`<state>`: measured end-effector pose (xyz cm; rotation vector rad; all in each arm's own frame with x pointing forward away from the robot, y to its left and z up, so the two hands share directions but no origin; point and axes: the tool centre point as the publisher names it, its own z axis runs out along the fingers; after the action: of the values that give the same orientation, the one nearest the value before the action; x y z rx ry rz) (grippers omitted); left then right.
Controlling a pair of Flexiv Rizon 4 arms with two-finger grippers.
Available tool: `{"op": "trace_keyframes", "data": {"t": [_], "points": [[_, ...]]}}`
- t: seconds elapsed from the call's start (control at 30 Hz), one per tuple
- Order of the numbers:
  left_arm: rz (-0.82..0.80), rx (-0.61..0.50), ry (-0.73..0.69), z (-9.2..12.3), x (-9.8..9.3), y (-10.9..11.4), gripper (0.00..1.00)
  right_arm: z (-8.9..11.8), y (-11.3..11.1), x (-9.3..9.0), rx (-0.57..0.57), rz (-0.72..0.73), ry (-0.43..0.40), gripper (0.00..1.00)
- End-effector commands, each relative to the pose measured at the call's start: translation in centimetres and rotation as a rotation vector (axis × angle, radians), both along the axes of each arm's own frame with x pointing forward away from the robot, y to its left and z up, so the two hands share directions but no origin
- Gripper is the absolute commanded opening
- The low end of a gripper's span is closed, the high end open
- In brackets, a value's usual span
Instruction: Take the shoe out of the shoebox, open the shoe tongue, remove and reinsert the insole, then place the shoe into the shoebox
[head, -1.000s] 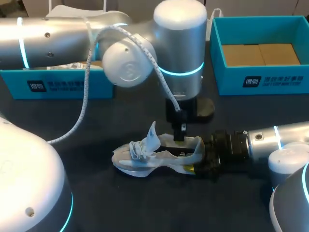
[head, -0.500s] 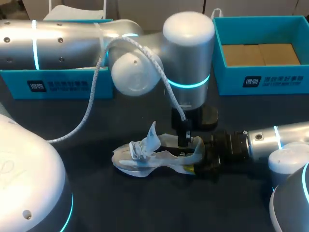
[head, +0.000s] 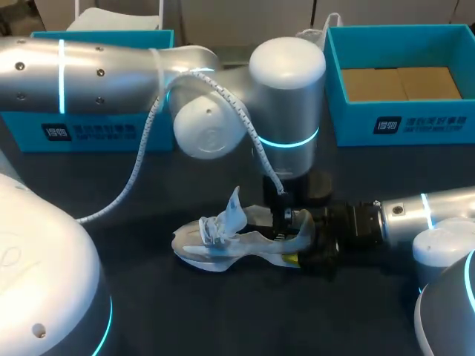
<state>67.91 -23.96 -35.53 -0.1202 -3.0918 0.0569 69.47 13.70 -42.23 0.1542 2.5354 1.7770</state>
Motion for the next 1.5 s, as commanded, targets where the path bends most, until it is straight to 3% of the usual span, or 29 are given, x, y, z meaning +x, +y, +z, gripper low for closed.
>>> {"op": "trace_keyframes", "data": {"t": [0.03, 0.93, 1.5], "points": [[0.019, -0.005, -0.002, -0.6, -0.1, 0.4, 0.00, 0.0, 0.2, 0.0, -0.007, 0.000, 0.002, 0.00], [-0.001, -0.040, 0.047, -0.7, -1.2, 3.9, 0.00, 0.0, 0.2, 0.0, -0.007, 0.000, 0.002, 0.00], [-0.022, -0.035, 0.055, -1.1, -0.8, 4.1, 0.00, 0.0, 0.2, 0.0, -0.007, 0.000, 0.002, 0.00]]}}
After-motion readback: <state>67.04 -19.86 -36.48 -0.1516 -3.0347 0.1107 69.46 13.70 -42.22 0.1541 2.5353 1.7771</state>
